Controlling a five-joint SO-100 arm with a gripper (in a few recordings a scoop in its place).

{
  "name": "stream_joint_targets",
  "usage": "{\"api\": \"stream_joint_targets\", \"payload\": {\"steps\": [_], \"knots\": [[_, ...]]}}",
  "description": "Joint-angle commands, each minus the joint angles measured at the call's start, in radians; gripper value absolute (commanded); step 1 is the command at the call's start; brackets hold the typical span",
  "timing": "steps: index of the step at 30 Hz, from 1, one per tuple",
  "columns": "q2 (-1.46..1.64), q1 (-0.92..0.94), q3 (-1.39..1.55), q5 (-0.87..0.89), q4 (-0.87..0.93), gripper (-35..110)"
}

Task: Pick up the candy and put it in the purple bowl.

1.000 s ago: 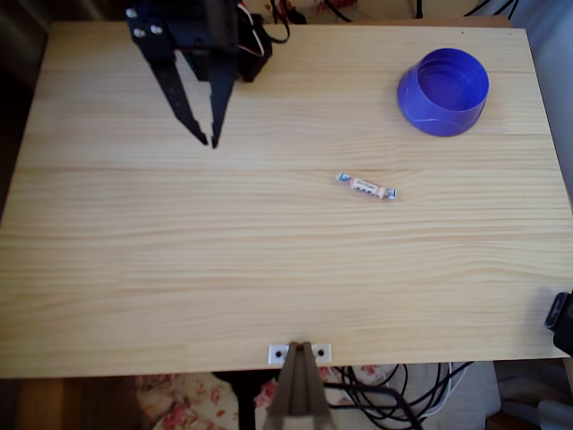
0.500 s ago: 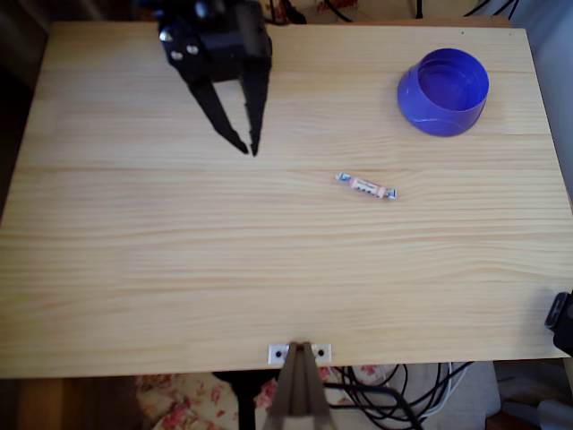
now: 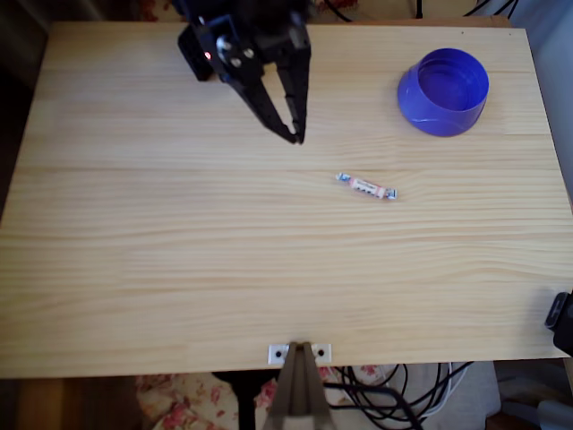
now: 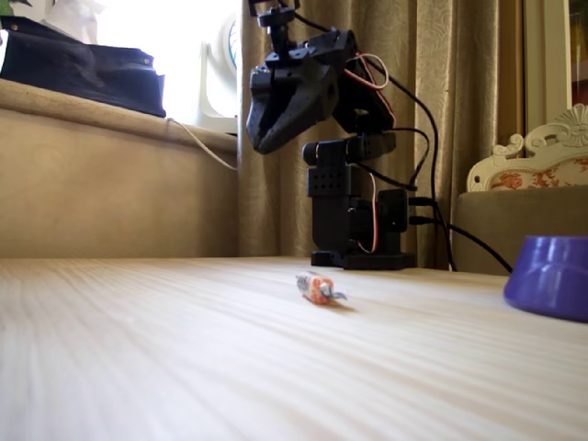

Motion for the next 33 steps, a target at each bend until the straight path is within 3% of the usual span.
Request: {"api": "stream_joint_targets", "payload": {"steps": [1, 9, 14, 21, 33], "knots": [[-0.008, -0.057, -0.081, -0.069, -0.057, -1], [-0.161, -0.144, -0.15, -0.138, -0.101, -1], [-0.388, -0.175, -0.313, -0.273, -0.021, -1], [-0.681, -0.213, -0.469, -0.299, -0.049, -1], [-0.971, -0.239, -0.611, -0.256, -0.103, 19]]}}
